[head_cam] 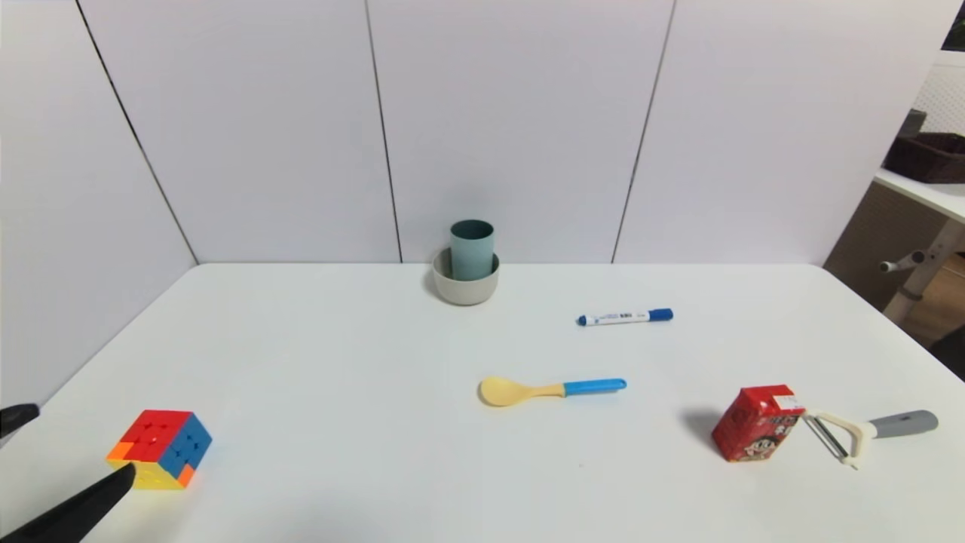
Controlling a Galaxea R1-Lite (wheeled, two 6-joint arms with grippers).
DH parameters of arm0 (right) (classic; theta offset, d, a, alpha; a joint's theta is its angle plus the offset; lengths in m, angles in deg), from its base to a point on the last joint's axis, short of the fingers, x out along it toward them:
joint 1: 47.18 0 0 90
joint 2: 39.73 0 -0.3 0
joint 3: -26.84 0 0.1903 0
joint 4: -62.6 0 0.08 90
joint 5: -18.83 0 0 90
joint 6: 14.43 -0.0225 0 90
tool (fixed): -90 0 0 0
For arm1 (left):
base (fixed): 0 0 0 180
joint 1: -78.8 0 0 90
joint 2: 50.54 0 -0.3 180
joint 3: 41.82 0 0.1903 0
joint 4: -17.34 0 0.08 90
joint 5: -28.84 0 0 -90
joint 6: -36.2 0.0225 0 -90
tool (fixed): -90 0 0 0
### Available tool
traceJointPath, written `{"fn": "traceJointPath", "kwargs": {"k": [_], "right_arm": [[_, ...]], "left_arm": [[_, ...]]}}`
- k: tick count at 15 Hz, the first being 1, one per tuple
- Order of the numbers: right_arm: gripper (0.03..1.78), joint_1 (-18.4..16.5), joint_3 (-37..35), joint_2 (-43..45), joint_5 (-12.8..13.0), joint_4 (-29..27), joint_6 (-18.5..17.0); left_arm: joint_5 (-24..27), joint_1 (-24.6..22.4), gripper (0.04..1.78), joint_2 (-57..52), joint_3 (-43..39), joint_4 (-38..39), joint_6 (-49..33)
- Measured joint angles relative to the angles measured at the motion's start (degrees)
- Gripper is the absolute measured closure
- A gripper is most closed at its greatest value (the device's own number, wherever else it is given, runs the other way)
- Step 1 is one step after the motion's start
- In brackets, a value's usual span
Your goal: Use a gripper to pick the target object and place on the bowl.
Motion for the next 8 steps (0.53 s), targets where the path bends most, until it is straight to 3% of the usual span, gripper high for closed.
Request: {"fn": "traceJointPath", "kwargs": {"k": [5, 8], "right_arm": [[0.1, 0.0, 0.0, 0.0, 0.02, 0.0, 0.02], [0.1, 0.0, 0.0, 0.0, 0.0, 0.0, 0.02]], "left_arm": [[6.06, -7.58, 0.13, -16.37, -9.78, 2.78, 1.93], [4.27, -8.79, 0.13, -24.59, -15.68, 3.06, 2.43]]}}
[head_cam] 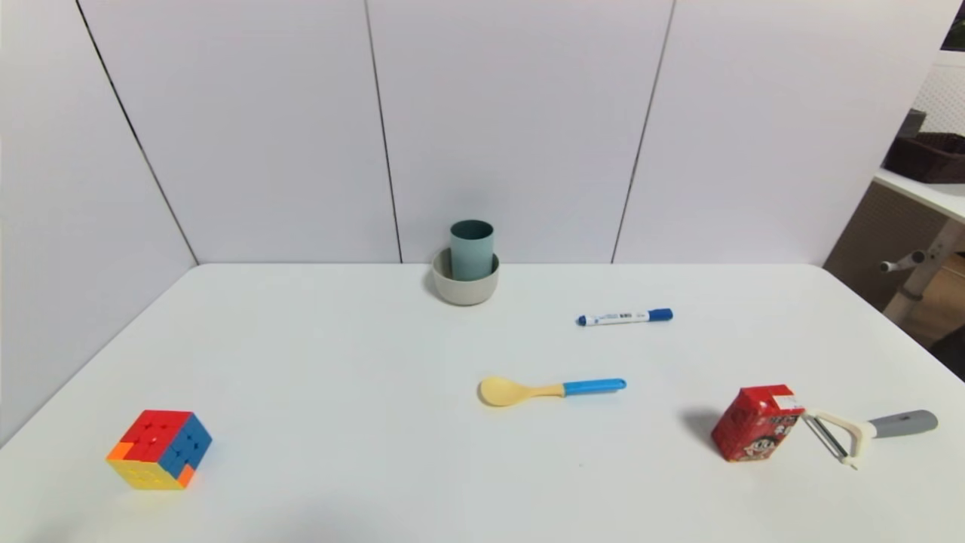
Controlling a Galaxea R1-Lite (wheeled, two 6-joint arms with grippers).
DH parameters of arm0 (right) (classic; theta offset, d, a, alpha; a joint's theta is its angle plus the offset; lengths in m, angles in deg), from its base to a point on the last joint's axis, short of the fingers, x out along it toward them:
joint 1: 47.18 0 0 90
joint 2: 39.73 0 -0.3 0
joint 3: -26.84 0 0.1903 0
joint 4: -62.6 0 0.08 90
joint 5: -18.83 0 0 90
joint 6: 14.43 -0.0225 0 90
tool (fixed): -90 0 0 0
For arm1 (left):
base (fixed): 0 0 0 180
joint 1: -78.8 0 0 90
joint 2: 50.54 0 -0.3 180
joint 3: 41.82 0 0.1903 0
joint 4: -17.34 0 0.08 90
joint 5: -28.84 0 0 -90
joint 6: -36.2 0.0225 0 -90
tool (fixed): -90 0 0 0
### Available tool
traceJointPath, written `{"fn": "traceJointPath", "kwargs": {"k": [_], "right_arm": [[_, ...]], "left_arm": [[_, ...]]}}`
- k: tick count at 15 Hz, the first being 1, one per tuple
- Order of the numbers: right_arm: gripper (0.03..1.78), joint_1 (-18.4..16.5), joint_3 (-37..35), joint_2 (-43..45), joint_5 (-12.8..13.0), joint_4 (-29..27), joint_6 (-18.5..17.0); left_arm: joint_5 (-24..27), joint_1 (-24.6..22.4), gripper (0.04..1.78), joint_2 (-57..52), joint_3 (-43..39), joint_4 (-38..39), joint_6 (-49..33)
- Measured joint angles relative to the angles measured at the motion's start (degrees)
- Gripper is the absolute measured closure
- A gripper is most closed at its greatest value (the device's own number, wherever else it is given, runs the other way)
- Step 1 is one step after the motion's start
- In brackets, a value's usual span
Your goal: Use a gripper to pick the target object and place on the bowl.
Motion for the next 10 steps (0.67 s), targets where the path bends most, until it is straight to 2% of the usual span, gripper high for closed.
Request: {"fn": "traceJointPath", "kwargs": {"k": [4, 10], "right_arm": [[0.1, 0.0, 0.0, 0.0, 0.0, 0.0, 0.05], [0.1, 0.0, 0.0, 0.0, 0.02, 0.02, -0.02]], "left_arm": [[-9.16, -0.23, 0.13, -7.83, -9.26, 1.18, 0.02], [-9.37, -0.26, 0.13, -9.95, -10.86, -1.32, -2.86]]}}
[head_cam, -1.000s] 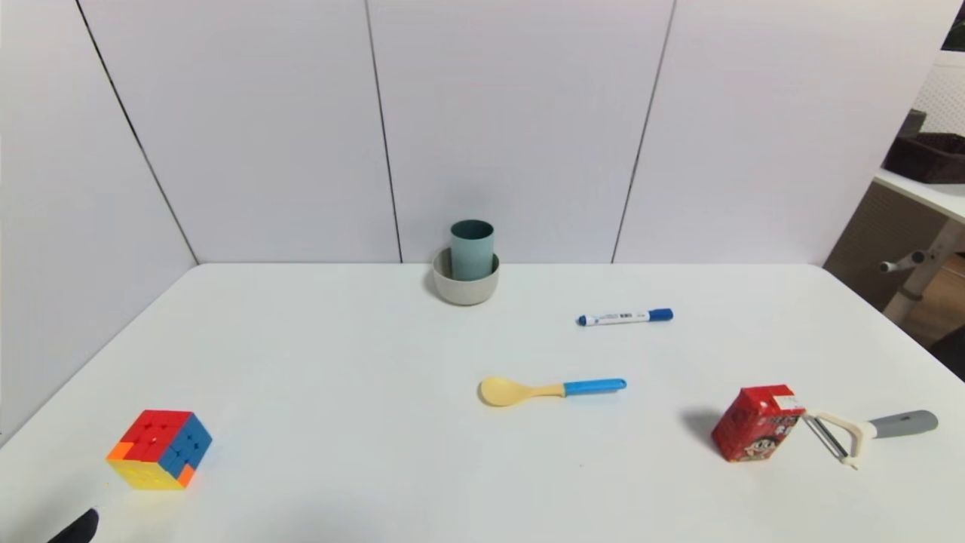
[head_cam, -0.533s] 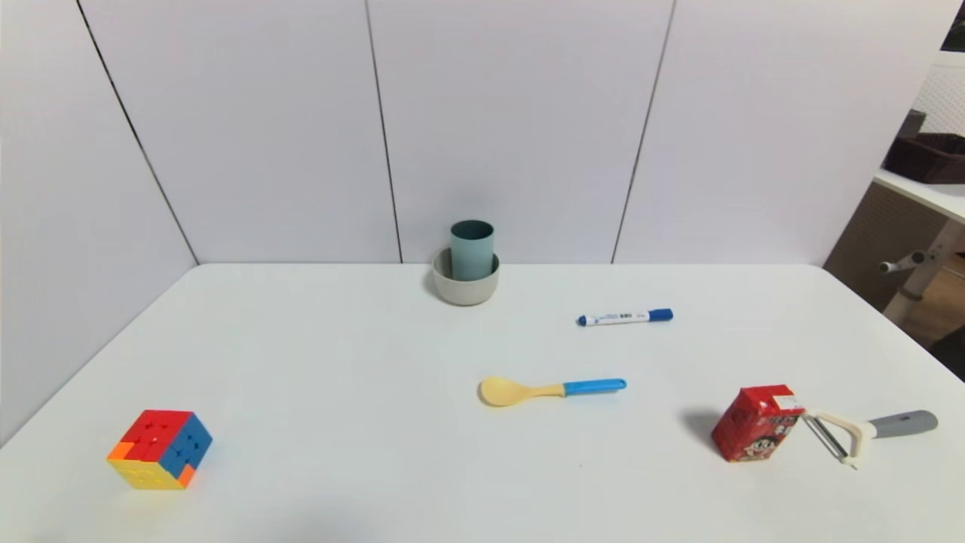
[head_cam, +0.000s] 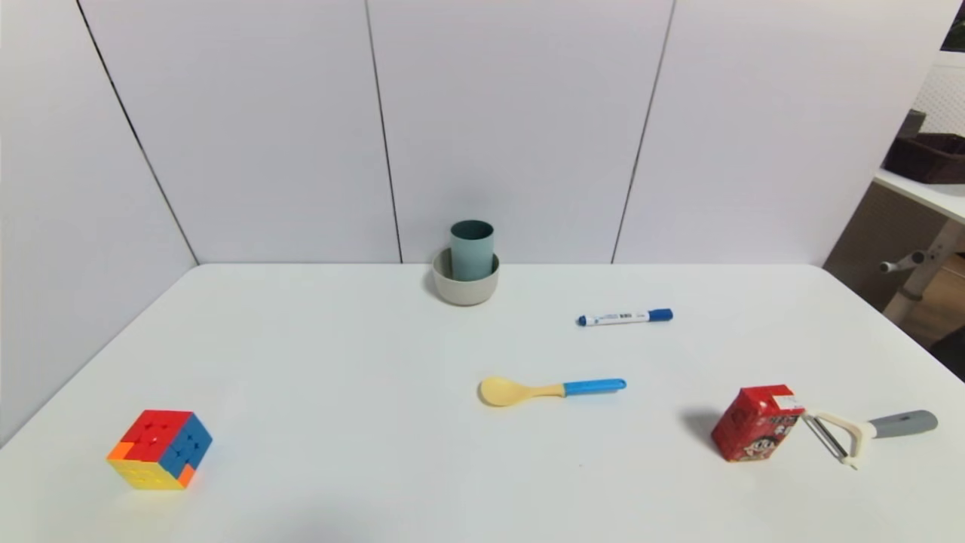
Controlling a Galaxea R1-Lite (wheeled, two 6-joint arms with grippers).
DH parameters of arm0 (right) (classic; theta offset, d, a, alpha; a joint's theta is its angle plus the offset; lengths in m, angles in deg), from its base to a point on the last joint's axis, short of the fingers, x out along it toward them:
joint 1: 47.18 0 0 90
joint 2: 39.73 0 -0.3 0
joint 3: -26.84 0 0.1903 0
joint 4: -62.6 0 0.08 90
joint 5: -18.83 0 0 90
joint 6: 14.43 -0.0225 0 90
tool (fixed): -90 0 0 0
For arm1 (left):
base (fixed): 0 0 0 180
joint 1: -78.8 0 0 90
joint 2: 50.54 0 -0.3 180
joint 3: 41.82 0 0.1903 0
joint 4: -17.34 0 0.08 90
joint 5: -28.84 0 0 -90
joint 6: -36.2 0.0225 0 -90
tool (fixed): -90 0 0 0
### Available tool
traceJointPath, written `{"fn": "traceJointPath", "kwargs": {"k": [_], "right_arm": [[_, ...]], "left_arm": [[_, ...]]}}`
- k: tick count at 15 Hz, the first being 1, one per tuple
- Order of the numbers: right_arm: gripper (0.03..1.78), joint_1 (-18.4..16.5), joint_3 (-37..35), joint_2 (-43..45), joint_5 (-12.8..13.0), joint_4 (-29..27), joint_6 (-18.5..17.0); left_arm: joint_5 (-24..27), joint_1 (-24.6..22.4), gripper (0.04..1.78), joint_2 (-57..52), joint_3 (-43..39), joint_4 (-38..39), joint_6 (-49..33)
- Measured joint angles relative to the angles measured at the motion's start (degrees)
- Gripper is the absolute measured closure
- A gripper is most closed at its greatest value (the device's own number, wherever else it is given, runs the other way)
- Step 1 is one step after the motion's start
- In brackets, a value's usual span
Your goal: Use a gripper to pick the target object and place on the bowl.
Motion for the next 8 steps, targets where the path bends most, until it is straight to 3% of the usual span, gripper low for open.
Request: {"fn": "traceJointPath", "kwargs": {"k": [8], "right_arm": [[0.1, 0.0, 0.0, 0.0, 0.0, -0.02, 0.0]], "left_arm": [[-2.51, -0.02, 0.13, -0.11, -0.02, 0.28, -6.14]]}}
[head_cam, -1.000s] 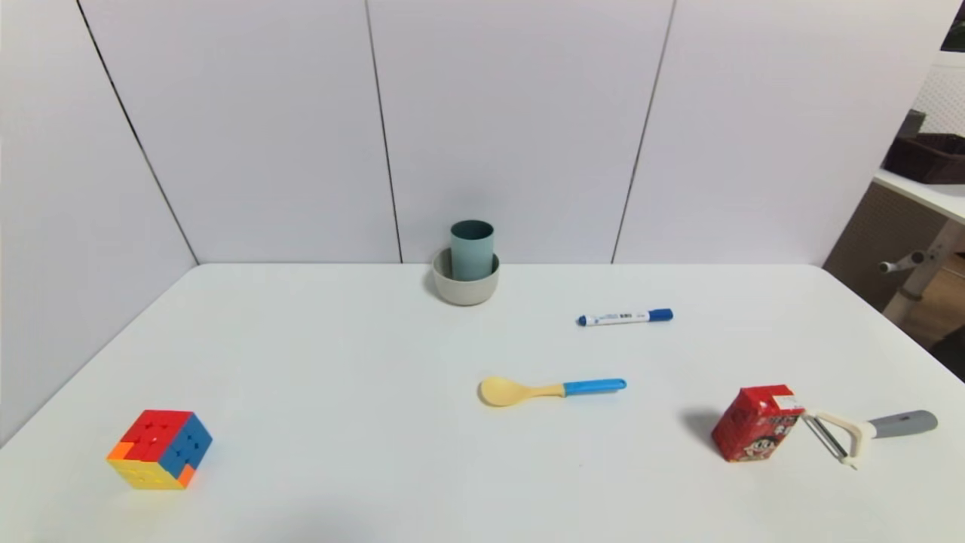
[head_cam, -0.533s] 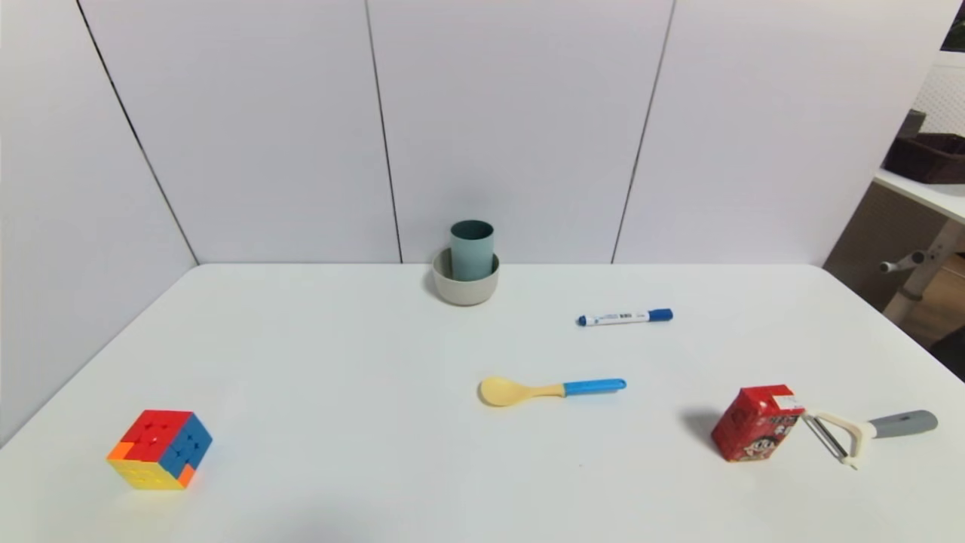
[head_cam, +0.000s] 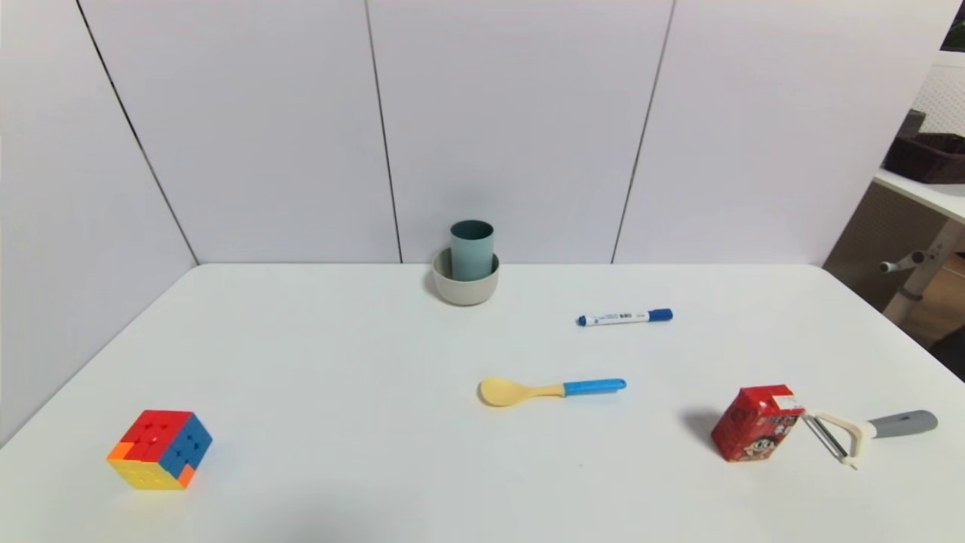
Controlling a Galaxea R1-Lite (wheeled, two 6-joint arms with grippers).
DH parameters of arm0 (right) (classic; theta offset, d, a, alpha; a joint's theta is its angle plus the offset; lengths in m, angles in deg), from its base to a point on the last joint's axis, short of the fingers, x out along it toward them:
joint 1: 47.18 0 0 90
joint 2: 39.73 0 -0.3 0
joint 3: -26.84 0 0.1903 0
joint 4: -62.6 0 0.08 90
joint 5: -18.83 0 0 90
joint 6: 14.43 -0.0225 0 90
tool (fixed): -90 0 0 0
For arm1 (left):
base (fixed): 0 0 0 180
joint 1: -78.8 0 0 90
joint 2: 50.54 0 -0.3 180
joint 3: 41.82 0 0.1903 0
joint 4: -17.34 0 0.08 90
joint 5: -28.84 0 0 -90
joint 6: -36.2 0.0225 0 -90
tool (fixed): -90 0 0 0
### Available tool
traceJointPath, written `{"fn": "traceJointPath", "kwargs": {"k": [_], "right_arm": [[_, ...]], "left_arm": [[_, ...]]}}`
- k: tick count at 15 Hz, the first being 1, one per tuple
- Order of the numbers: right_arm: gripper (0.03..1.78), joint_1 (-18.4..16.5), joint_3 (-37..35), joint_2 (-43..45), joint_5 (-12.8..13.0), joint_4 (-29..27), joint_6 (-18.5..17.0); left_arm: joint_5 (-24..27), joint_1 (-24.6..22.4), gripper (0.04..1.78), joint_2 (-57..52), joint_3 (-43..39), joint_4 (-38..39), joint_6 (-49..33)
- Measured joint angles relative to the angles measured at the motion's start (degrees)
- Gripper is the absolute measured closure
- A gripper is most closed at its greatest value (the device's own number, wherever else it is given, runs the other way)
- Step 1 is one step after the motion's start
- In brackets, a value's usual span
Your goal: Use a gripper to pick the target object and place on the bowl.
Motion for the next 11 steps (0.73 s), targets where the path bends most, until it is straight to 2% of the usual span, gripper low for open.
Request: {"fn": "traceJointPath", "kwargs": {"k": [3, 6, 11], "right_arm": [[0.1, 0.0, 0.0, 0.0, 0.06, 0.06, -0.37], [0.1, 0.0, 0.0, 0.0, 1.41, 0.15, -0.84], [0.1, 0.0, 0.0, 0.0, 1.05, 0.11, -1.13]], "left_arm": [[0.0, 0.02, 0.13, 0.0, 0.0, 0.0, 0.0], [-0.02, 0.02, 0.13, 0.0, 0.0, 0.0, 0.02], [-0.02, 0.02, 0.13, 0.0, 0.0, 0.0, 0.0]]}}
